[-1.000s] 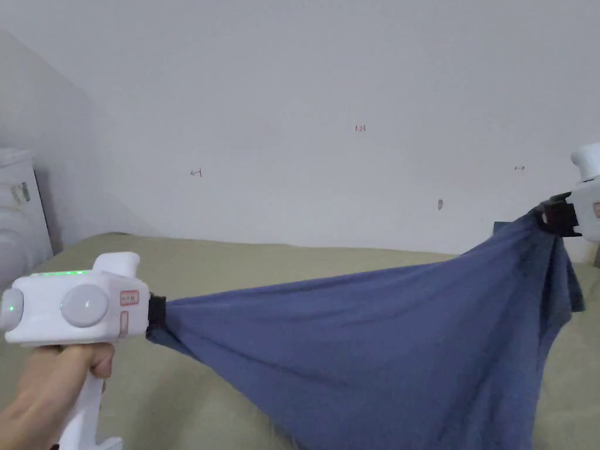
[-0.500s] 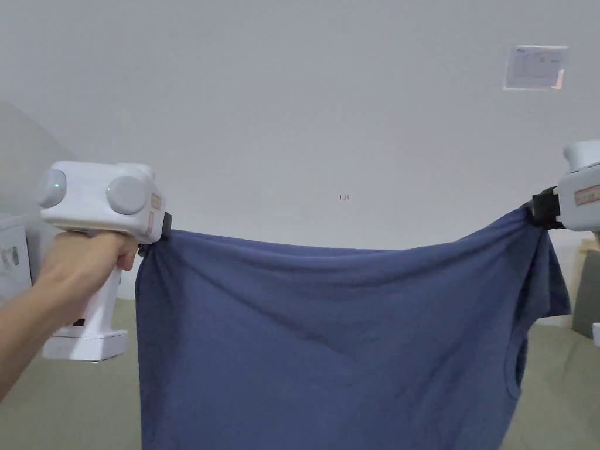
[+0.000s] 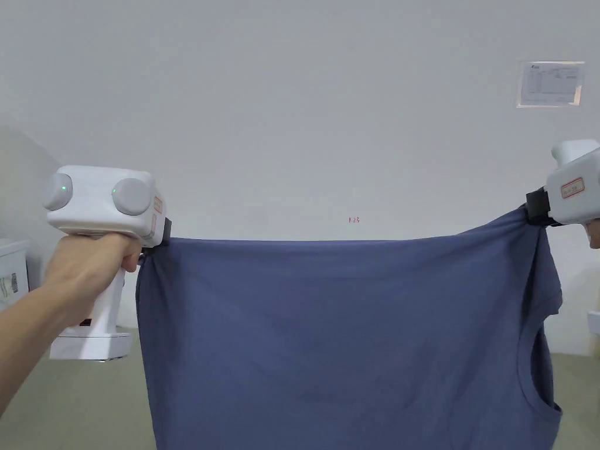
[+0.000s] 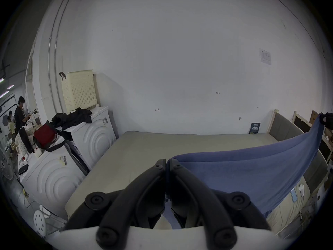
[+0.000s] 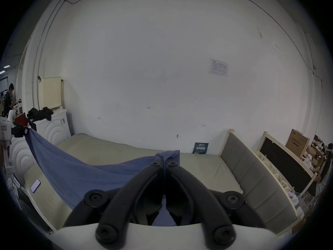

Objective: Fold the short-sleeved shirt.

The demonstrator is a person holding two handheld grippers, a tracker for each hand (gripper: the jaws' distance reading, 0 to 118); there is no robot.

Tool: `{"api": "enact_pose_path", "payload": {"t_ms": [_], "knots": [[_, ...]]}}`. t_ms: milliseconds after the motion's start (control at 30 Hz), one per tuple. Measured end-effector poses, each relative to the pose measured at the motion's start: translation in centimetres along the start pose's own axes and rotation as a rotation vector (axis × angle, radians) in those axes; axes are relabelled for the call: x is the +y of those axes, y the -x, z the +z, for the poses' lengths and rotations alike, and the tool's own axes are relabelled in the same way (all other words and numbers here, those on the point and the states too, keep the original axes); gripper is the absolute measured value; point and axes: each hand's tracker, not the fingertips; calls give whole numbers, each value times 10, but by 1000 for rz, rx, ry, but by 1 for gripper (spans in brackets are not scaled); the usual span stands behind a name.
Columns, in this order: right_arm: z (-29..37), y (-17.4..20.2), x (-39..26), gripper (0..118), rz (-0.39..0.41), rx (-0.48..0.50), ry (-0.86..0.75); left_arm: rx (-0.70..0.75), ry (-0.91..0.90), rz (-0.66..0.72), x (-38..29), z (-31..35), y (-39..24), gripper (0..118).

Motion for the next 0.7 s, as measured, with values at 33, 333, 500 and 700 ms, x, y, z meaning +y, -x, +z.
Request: {"api": "enact_pose_path", "payload": {"t_ms": [33, 333, 500, 700], "knots": [[-10, 1, 4, 4, 3, -7, -2, 9, -3, -4, 4, -9, -3, 0], [-102, 5, 41, 4, 24, -40, -19, 66, -20, -25, 43, -87, -29, 0], [-145, 8, 63, 4, 22, -54, -43, 100, -19, -61, 64, -133, -45, 0], [-191, 9, 75, 4, 20, -75, -53, 111, -34, -27, 80, -179, -55, 0]]}}
